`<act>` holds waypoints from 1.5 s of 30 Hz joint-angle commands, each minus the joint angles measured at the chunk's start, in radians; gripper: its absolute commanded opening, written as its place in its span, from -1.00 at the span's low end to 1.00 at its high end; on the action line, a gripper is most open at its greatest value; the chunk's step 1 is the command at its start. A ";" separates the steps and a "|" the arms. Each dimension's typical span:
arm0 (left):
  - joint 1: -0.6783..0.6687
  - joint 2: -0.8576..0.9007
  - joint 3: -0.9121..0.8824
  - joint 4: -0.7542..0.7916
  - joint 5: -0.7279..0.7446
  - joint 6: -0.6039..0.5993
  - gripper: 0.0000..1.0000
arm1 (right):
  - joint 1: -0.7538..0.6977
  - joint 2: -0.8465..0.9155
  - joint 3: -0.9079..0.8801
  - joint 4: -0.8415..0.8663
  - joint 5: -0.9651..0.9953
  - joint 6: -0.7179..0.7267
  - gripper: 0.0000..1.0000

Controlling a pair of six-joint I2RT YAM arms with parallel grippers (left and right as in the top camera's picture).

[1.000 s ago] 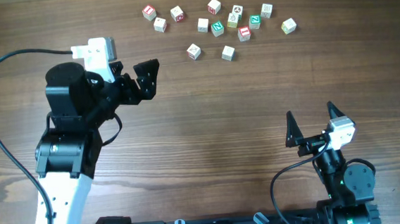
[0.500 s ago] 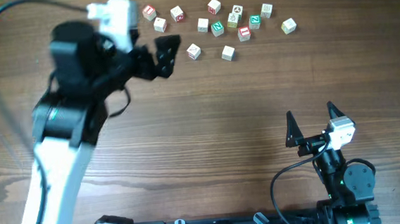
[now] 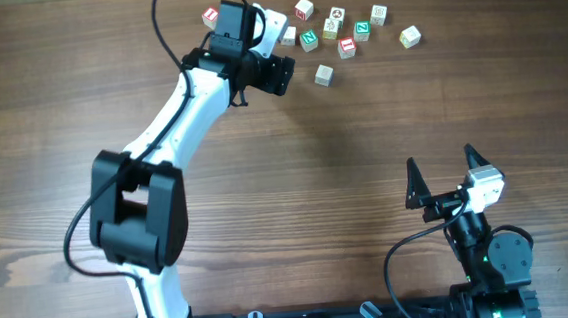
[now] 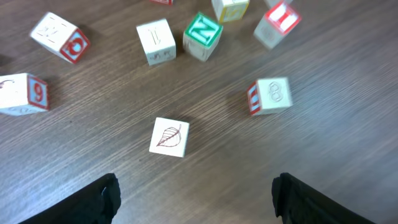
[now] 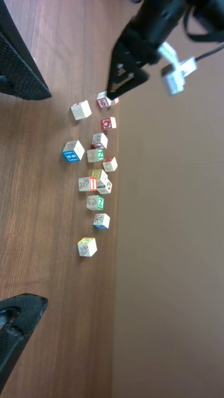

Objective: Form a tower
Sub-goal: 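Lower the left gripper and grasp the white leaf-picture block, then carry the leaf block to the open table center and release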

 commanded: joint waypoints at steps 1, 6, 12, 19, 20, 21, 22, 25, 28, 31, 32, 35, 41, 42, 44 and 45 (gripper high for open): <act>0.003 0.080 0.010 0.073 -0.029 0.124 0.62 | 0.002 -0.008 0.000 0.004 -0.013 -0.013 0.99; 0.023 0.176 0.010 0.170 -0.045 0.123 0.51 | 0.002 -0.008 0.000 0.004 -0.013 -0.013 0.99; 0.024 0.225 0.010 0.188 -0.041 0.119 -0.15 | 0.002 -0.008 0.000 0.004 -0.013 -0.013 1.00; 0.022 0.225 0.010 0.173 -0.035 0.106 -0.41 | 0.002 -0.008 0.000 0.004 -0.013 -0.013 0.99; 0.020 0.225 0.011 0.169 -0.036 0.088 -0.40 | 0.002 -0.008 0.000 0.004 -0.013 -0.013 1.00; 0.017 0.218 0.011 0.161 -0.036 0.089 -0.40 | 0.002 -0.008 0.000 0.004 -0.013 -0.013 0.99; 0.012 0.205 0.011 0.151 -0.036 0.088 -0.40 | 0.002 -0.008 0.000 0.004 -0.013 -0.013 0.98; -0.010 0.093 0.011 0.097 -0.046 -0.004 -0.41 | 0.002 -0.008 0.000 0.004 -0.013 -0.012 0.99; -0.029 -0.002 0.011 0.003 -0.046 -0.134 -0.36 | 0.002 -0.008 0.000 0.004 -0.013 -0.013 0.99; -0.074 -0.039 0.011 -0.120 -0.047 -0.282 -0.29 | 0.002 -0.008 0.000 0.004 -0.013 -0.013 0.99; -0.085 -0.039 0.011 -0.144 -0.046 -0.320 -0.30 | 0.002 -0.008 0.000 0.004 -0.013 -0.013 0.99; -0.140 -0.039 0.011 -0.231 -0.065 -0.516 -0.37 | 0.002 -0.008 0.000 0.004 -0.013 -0.013 1.00; -0.224 -0.026 -0.044 -0.201 -0.376 -0.803 -0.32 | 0.002 -0.008 0.000 0.004 -0.013 -0.013 0.99; -0.230 -0.019 -0.066 -0.173 -0.384 -0.828 -0.32 | 0.002 -0.008 0.000 0.004 -0.013 -0.013 0.99; -0.233 -0.004 -0.119 -0.096 -0.386 -0.828 -0.32 | 0.002 -0.008 0.000 0.004 -0.013 -0.012 0.99; -0.233 0.012 -0.149 -0.063 -0.386 -0.828 -0.32 | 0.002 -0.008 0.000 0.004 -0.013 -0.013 0.99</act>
